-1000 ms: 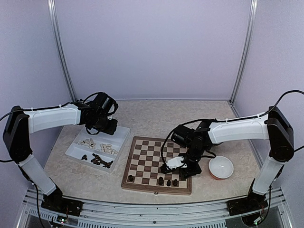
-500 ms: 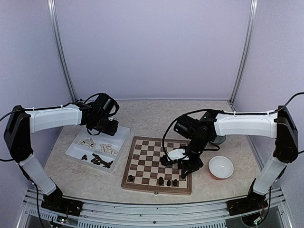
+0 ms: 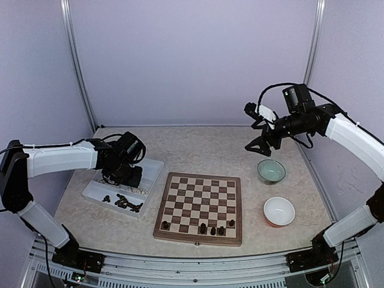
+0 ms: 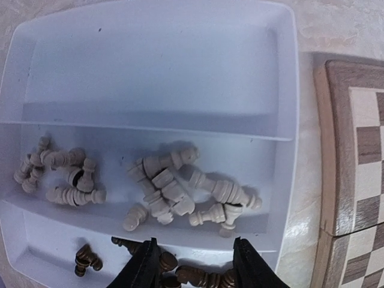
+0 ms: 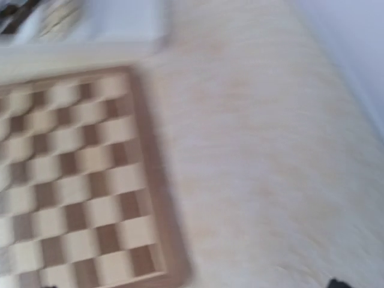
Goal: Set up the chess pieces on the board
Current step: Pick up the chess pile from the storage box.
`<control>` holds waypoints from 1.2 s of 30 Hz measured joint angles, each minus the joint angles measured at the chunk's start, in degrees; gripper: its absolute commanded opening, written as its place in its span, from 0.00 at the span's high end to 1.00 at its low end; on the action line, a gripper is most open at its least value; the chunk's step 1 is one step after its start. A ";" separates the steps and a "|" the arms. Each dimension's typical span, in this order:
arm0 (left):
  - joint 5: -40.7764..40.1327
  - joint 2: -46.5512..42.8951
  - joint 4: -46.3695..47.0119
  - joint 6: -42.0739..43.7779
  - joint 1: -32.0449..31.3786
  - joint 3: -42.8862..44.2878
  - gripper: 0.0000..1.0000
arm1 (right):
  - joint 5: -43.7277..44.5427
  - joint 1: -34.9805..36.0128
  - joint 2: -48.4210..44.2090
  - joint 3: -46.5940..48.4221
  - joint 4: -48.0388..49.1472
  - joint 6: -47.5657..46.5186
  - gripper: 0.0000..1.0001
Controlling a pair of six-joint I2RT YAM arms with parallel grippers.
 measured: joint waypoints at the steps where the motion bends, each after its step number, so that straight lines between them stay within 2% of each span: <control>1: 0.22 -0.66 -0.52 -0.92 0.48 -1.29 0.56 | -0.94 -2.36 0.02 -0.09 1.64 1.68 0.05; 5: 2.03 -2.25 -2.36 -4.55 2.97 -5.29 0.57 | -4.92 -6.75 2.75 -0.09 3.69 4.96 0.19; 10: 4.33 -2.45 -3.54 -6.38 4.76 -7.54 0.56 | -10.43 -6.82 3.91 -1.60 3.89 5.31 0.26; 22: 7.30 0.87 -5.53 -7.67 10.69 -7.72 0.62 | -17.64 -6.82 4.13 -3.04 3.80 4.42 0.28; 31: 8.70 5.22 -5.44 -7.15 10.58 -7.34 0.63 | -20.26 -6.82 4.98 -3.04 3.69 4.37 0.29; 36: 8.74 6.99 -5.11 -6.14 9.64 -5.62 0.80 | -21.22 -6.82 5.70 -2.97 2.86 4.37 0.29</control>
